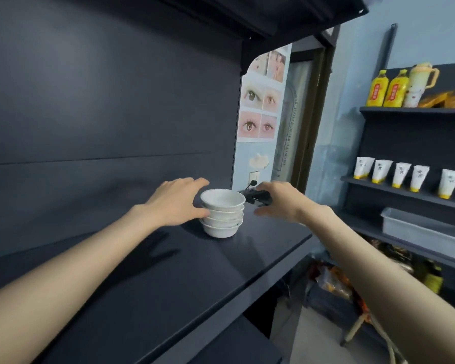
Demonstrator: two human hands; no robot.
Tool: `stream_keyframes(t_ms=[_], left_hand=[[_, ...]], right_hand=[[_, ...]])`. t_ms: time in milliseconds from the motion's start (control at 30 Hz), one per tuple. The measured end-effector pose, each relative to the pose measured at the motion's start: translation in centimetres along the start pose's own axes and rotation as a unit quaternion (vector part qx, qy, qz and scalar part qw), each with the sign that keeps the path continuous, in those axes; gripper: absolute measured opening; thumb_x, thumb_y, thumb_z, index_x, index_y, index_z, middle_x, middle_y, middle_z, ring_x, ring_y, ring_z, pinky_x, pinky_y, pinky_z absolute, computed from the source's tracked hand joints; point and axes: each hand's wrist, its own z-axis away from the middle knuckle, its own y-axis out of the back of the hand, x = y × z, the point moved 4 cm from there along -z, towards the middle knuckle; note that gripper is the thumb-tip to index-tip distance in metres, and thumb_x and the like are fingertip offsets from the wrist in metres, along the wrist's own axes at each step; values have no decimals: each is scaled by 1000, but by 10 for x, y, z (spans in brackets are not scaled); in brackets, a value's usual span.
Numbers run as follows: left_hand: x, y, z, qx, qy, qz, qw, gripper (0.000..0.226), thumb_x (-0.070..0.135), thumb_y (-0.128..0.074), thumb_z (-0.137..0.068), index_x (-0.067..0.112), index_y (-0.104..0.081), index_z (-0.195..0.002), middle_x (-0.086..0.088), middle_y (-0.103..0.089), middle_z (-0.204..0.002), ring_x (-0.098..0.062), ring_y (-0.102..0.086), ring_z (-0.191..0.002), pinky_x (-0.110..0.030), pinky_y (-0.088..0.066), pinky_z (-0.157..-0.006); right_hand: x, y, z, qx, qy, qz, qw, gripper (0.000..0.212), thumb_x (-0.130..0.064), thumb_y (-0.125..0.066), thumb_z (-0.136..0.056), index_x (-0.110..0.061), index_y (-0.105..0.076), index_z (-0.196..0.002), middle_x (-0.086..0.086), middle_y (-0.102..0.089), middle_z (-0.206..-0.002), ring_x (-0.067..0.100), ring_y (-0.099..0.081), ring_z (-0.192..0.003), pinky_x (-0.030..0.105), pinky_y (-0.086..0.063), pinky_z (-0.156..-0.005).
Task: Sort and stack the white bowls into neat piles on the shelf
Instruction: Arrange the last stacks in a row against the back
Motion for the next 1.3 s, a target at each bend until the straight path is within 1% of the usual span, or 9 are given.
stream_keyframes(t_ms=[167, 400, 533, 700, 800, 933, 1033, 1167, 1300], left_hand=[[-8, -36, -35, -42, 55, 119, 991, 90, 61, -66, -76, 29, -22, -148, 6, -38, -143, -18, -36, -134, -32, -35, -101], [-16, -85, -80, -83, 104, 271, 953, 133, 74, -72, -42, 30, -10, -151, 8, -22, -155, -11, -27, -140, -34, -27, -114], [-20, -100, -91, -68, 130, 321, 936, 137, 64, -78, -38, 30, -9, -151, 11, -22, -153, -7, -30, -136, -27, -29, -109], [-20, -105, -93, -52, 150, 383, 910, 119, 32, -89, -60, 20, -14, -152, 19, -37, -134, -2, -39, -119, -11, -34, -87], [-18, -106, -87, -33, 166, 402, 900, 110, 32, -86, -52, 25, -28, -145, 24, -45, -119, 5, -47, -111, -7, -39, -80], [-12, -103, -80, 8, 173, 426, 888, 63, 32, -85, -41, 33, -50, -94, 16, -57, -93, 15, -56, -75, -12, -49, -72], [-8, -99, -74, 23, 193, 425, 884, 61, 37, -83, -40, 22, -54, -91, 14, -58, -86, 8, -58, -72, -20, -50, -70], [-4, -87, -52, 67, 221, 428, 874, 58, 32, -85, -40, 36, -47, -83, 16, -57, -88, 13, -57, -70, -9, -49, -68], [-6, -59, -13, 112, 263, 407, 868, 62, 33, -86, -42, 13, -56, -92, 11, -58, -83, -1, -58, -74, -21, -48, -71]], right_hand=[[30, -41, -43, -64, 32, -123, 990, 82, -41, -79, -72, -16, -41, -142, 4, -50, -138, 22, -49, -124, 27, -41, -98], [42, -100, -79, -142, 69, -359, 920, 109, -35, -92, -55, -23, -29, -144, -13, -54, -132, 9, -54, -121, 32, -46, -102], [32, -111, -83, -158, 162, -465, 856, 77, 11, -80, -66, -28, -49, -124, -13, -66, -119, 5, -60, -114, 18, -48, -90], [25, -116, -88, -199, 228, -501, 811, 77, 20, -71, -71, -29, -49, -126, 0, -59, -134, 14, -54, -125, 22, -44, -98], [24, -121, -92, -214, 238, -496, 807, 77, 18, -73, -70, -29, -49, -126, -6, -62, -128, 10, -56, -122, 20, -45, -96], [29, -123, -94, -207, 218, -510, 806, 72, 10, -79, -68, -31, -55, -121, -10, -69, -118, 7, -62, -113, 21, -48, -93], [32, -121, -94, -207, 214, -511, 806, 67, 5, -83, -65, -33, -59, -114, -9, -70, -114, 7, -65, -108, 21, -50, -91], [22, -116, -88, -230, 238, -517, 789, 62, 6, -82, -65, -35, -60, -105, -17, -72, -102, 1, -67, -98, 15, -50, -82], [-12, -104, -75, -257, 282, -515, 767, 58, 6, -82, -65, -34, -60, -101, -19, -73, -97, -1, -67, -95, 17, -52, -82]])
